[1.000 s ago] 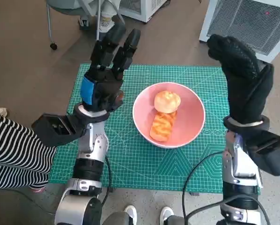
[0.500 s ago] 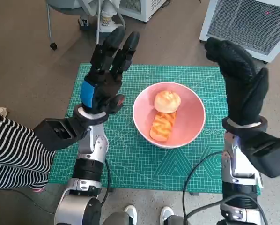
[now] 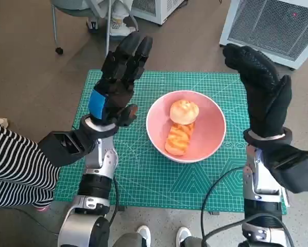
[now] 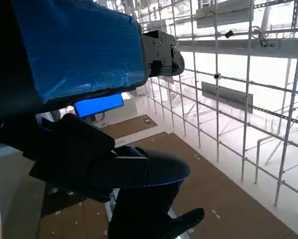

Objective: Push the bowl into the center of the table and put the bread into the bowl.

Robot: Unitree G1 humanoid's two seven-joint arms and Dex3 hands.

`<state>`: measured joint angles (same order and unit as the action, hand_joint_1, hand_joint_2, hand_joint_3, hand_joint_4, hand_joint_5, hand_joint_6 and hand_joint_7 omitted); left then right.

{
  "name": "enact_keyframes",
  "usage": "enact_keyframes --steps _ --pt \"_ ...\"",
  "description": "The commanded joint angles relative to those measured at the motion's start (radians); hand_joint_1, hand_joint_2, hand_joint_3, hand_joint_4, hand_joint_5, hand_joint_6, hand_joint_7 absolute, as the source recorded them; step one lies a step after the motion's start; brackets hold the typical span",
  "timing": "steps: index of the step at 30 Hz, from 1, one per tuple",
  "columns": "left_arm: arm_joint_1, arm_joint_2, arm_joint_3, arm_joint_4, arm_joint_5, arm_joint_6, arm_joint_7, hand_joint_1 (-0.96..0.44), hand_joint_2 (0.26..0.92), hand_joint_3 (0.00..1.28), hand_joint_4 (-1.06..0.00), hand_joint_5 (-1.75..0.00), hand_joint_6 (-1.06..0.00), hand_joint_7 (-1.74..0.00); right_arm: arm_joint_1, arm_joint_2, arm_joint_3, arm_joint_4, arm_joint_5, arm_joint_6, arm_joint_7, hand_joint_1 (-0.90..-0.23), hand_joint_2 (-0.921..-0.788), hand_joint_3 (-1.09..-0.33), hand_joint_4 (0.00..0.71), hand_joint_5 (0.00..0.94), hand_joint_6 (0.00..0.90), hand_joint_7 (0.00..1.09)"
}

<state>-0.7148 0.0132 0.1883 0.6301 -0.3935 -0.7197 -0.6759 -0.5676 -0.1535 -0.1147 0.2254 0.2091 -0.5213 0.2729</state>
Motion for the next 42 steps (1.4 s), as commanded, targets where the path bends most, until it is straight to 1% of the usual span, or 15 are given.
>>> enact_keyframes --steps 1,15,24,36,42 --pt "-0.007 0.009 -0.004 -0.001 -0.003 0.01 0.001 -0.68 0.921 0.47 0.0 0.0 0.0 -0.24 0.01 0.0 0.0 0.008 -0.004 0.004 0.004 -0.68 -0.921 -0.729 0.22 0.002 0.116 0.38" --pt "-0.013 0.008 0.0 0.0 -0.023 0.053 -0.004 -0.68 0.921 0.47 0.0 0.0 0.0 -0.18 0.004 0.002 0.0 0.019 -0.008 -0.006 0.005 -0.675 -0.921 -0.73 0.22 0.001 0.117 0.38" --pt "-0.012 0.008 0.0 -0.015 -0.035 0.093 -0.009 -0.67 0.921 0.46 0.0 0.0 0.0 -0.18 0.0 0.001 -0.001 0.022 -0.008 -0.007 0.004 -0.68 -0.921 -0.729 0.219 0.001 0.117 0.38" --pt "-0.014 0.02 -0.004 -0.022 -0.016 0.085 0.0 -0.67 0.921 0.49 0.0 0.0 0.0 -0.16 0.011 -0.004 -0.002 0.008 -0.003 -0.005 0.009 -0.688 -0.921 -0.726 0.22 0.001 0.123 0.38" --pt "-0.025 0.025 0.001 -0.008 -0.029 0.088 -0.018 -0.67 0.921 0.49 0.0 0.0 0.0 -0.13 0.011 -0.005 -0.002 0.007 -0.003 -0.004 0.011 -0.689 -0.921 -0.727 0.219 0.0 0.122 0.38"
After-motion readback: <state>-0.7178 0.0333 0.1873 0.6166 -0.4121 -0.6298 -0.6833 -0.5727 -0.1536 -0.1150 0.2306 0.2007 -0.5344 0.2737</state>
